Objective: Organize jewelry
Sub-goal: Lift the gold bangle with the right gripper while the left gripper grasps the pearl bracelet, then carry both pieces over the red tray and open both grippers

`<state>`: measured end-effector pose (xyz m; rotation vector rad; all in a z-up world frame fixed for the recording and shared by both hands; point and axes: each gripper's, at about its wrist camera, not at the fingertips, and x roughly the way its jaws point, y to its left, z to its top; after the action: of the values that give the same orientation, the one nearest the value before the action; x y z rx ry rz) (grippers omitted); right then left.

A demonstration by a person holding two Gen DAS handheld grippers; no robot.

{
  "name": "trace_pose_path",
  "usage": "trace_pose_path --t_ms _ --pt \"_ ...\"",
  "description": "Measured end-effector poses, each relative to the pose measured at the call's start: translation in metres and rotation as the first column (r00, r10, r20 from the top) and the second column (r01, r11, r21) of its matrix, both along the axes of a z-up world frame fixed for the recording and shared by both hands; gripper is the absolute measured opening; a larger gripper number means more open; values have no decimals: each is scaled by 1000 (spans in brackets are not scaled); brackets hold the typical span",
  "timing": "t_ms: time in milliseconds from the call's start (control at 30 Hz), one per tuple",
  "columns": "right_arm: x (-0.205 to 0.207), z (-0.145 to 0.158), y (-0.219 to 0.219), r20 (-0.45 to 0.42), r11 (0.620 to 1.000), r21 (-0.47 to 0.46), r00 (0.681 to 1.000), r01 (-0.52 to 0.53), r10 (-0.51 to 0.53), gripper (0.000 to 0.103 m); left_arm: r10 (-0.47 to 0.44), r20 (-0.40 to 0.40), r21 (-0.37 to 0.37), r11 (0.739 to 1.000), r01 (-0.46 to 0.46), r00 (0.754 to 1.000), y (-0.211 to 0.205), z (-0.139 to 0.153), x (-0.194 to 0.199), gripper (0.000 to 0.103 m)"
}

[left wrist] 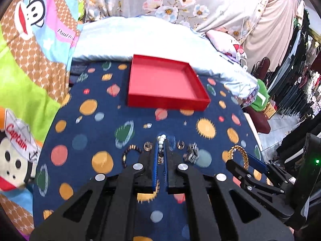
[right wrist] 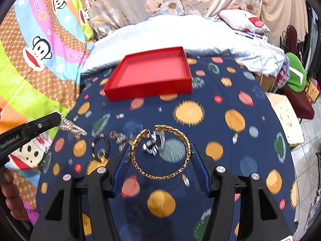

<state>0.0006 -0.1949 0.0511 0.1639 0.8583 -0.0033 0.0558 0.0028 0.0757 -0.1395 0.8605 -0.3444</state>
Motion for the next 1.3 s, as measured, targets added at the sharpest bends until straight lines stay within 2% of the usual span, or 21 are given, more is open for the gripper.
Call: trace_pose_path --t_ms 133,300,400,533,667,933,1100,1300 --pt "28 13 -4 5 999 41 1000 -28 28 58 -14 25 -3 1000 14 1000 -7 13 24 4" --pt "75 28 -6 30 998 11 998 -59 58 58 -25 59 6 1000 25 998 -17 26 72 4" --pt "116 36 -8 56 998 -22 996 -67 68 58 -27 82 14 1000 26 996 -27 30 110 4" --pt "172 34 -13 42 996 -11 995 -89 90 58 -29 94 20 999 27 995 -38 31 159 4" --pt "235 23 -19 5 995 22 995 -98 98 58 -31 78 46 999 27 997 -51 19 216 4" --pt "337 -22 -29 -109 994 69 990 -85 92 58 -13 -5 33 999 13 1000 -61 -22 309 4" --pt "370 -46 -35 -159 996 67 984 -66 76 58 -15 -39 56 998 18 999 -68 -46 343 4" --pt "386 -67 -38 -195 997 53 979 -55 64 58 -29 -54 81 996 33 998 -76 -66 358 4"
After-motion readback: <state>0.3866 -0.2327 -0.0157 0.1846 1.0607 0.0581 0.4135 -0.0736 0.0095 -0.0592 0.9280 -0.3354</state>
